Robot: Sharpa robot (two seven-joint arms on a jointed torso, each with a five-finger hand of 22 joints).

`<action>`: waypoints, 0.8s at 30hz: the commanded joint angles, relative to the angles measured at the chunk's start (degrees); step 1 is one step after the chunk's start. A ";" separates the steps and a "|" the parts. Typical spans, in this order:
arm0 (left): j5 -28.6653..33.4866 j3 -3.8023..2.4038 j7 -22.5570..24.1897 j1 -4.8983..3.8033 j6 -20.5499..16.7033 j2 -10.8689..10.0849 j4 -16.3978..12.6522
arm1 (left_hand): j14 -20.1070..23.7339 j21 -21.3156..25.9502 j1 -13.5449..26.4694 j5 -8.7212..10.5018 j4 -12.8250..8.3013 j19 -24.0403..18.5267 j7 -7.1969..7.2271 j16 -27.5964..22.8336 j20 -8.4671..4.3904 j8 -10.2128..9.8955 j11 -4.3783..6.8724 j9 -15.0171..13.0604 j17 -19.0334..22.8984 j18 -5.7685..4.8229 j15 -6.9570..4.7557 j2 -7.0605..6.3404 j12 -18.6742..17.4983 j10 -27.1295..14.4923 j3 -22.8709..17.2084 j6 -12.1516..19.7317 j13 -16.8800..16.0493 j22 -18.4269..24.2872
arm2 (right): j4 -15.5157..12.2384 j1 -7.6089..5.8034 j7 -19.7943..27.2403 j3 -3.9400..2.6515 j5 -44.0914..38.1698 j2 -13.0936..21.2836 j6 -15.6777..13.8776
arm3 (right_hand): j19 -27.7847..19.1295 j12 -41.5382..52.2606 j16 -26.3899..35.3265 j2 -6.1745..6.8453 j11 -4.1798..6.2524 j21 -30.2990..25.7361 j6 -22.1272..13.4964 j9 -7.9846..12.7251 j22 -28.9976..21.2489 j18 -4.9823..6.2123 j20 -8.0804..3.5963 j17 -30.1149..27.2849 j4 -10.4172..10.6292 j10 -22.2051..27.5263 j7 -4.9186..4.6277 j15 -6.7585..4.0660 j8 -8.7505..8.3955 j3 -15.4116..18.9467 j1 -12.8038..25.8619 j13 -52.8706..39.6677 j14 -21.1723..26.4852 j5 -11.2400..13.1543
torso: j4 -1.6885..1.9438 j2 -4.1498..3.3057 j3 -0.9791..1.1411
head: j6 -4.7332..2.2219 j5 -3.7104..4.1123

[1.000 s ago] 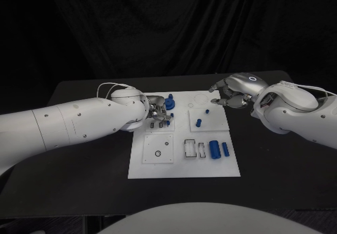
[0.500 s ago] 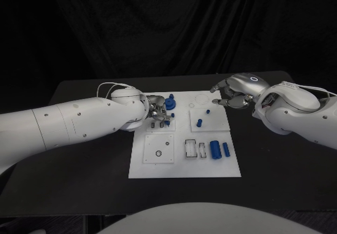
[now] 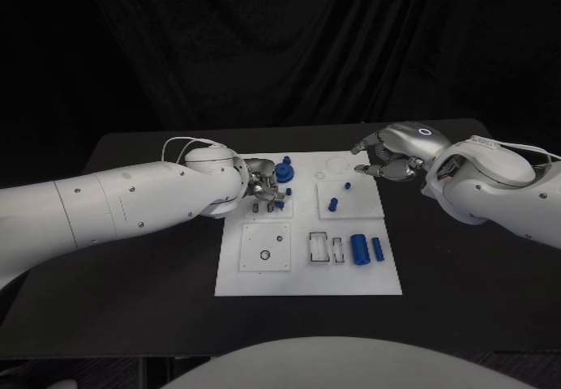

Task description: Assemble the parts on the task board

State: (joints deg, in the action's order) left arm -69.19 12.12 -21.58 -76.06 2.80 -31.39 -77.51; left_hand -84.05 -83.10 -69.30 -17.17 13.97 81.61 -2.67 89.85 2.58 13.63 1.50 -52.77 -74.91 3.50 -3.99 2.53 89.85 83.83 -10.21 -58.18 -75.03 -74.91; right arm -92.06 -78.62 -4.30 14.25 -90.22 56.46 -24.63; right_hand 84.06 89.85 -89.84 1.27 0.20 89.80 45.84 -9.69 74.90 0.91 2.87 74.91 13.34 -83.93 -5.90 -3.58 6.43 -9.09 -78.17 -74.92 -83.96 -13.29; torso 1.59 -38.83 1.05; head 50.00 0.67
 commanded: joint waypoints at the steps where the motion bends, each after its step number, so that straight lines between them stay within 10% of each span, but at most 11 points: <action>1: 0.03 0.03 0.85 0.15 0.38 0.09 -0.13 | -5.95 0.36 1.18 1.23 0.44 -0.30 0.08 0.15 0.07 -0.30 -0.27 0.05 -15.09 -0.53 0.16 -0.06 0.15 6.17 -0.17 -0.56 -14.97 -5.58 | 0.03 0.14 -0.90 -0.03 -0.14 0.00 0.23 | 5.94 0.15 -0.16 -0.17 -0.48 0.20 0.21 0.05 15.10 -0.91 0.27 15.09 -0.47 -6.07 0.00 0.29 -0.25 0.00 -0.59 -15.08 -6.04 -0.27 | 0.01 -0.03 0.01 | 0.00 -0.06; 24: 0.04 0.03 0.51 0.15 1.01 0.29 0.09 | -5.95 0.61 6.48 5.55 2.64 -0.17 -0.19 0.15 0.29 -1.55 -0.54 -0.32 -15.09 -0.53 0.39 0.20 0.15 6.17 2.11 -1.72 -14.97 -5.86 | 0.03 0.14 -1.18 -0.03 -0.14 -0.02 0.60 | 5.94 0.15 -0.16 -0.16 -0.48 0.20 0.26 0.11 15.10 -0.91 0.27 15.09 -0.61 -6.07 -0.01 0.29 -0.29 -0.06 -0.65 -15.08 -6.04 -0.41 | -0.02 -0.02 0.03 | 0.00 0.08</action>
State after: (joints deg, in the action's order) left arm -69.21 12.20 -21.54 -76.02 2.99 -31.25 -77.37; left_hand -84.05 -82.67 -63.52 -11.90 16.51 81.61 -2.88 89.85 2.58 12.41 1.32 -53.02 -74.91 3.50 -3.99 2.69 89.85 84.02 -8.39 -59.59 -75.04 -74.91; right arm -92.02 -78.62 -4.43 14.25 -90.22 56.43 -24.41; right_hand 84.05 89.85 -89.84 1.03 0.20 89.80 45.84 -9.64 74.95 0.90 2.87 74.91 12.94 -83.93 -5.90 -3.58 6.43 -9.17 -78.41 -74.91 -83.96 -13.53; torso 1.59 -38.86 1.07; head 50.00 0.78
